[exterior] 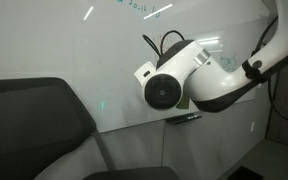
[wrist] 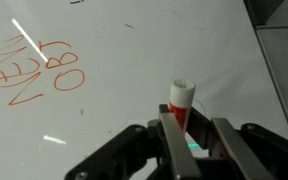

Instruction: Use the marker on the chair to write on the board

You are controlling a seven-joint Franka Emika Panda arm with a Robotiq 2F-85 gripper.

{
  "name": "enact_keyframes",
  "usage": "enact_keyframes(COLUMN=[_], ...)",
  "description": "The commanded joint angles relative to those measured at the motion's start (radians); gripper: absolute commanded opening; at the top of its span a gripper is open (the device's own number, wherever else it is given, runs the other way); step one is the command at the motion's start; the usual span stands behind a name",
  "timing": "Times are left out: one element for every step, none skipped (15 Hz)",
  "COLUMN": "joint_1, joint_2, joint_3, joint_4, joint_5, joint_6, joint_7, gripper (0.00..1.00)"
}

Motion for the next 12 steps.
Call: enact_keyframes(joint_1=[-0.027, -0.013, -0.011, -0.004, -0.001, 0.006, 0.007, 0.006, 0.012, 0.013, 0.014, 0.014], joint_2=[-0.231, -0.148, -0.177, -0.188, -0.195, -0.198, -0.194, -0.192, -0.19, -0.187, -0.186, -0.187], joint_3=[0.022, -0.02, -0.02, -0.019, -0.02, -0.022, -0.022, -0.023, -0.028, -0.03, -0.032, -0.035], joint_4=[0.058, 0.064, 0.075, 0.085, 0.098, 0.11, 0.122, 0.135, 0.147, 0.157, 0.168, 0.178], joint_5=[-0.042, 0.03, 0.04, 0.062, 0.075, 0.089, 0.103, 0.107, 0.112, 0.117, 0.119, 0.116], joint_6=[-0.101, -0.025, -0.04, -0.057, -0.066, -0.072, -0.08, -0.081, -0.085, -0.092, -0.099, -0.103], joint_7=[-0.125, -0.161, -0.188, -0.213, -0.236, -0.251, -0.266, -0.276, -0.285, -0.293, -0.296, -0.296], gripper=[0.06, 0.06, 0.06, 0.06, 0.06, 0.06, 0.06, 0.06, 0.06, 0.06, 0.06, 0.06])
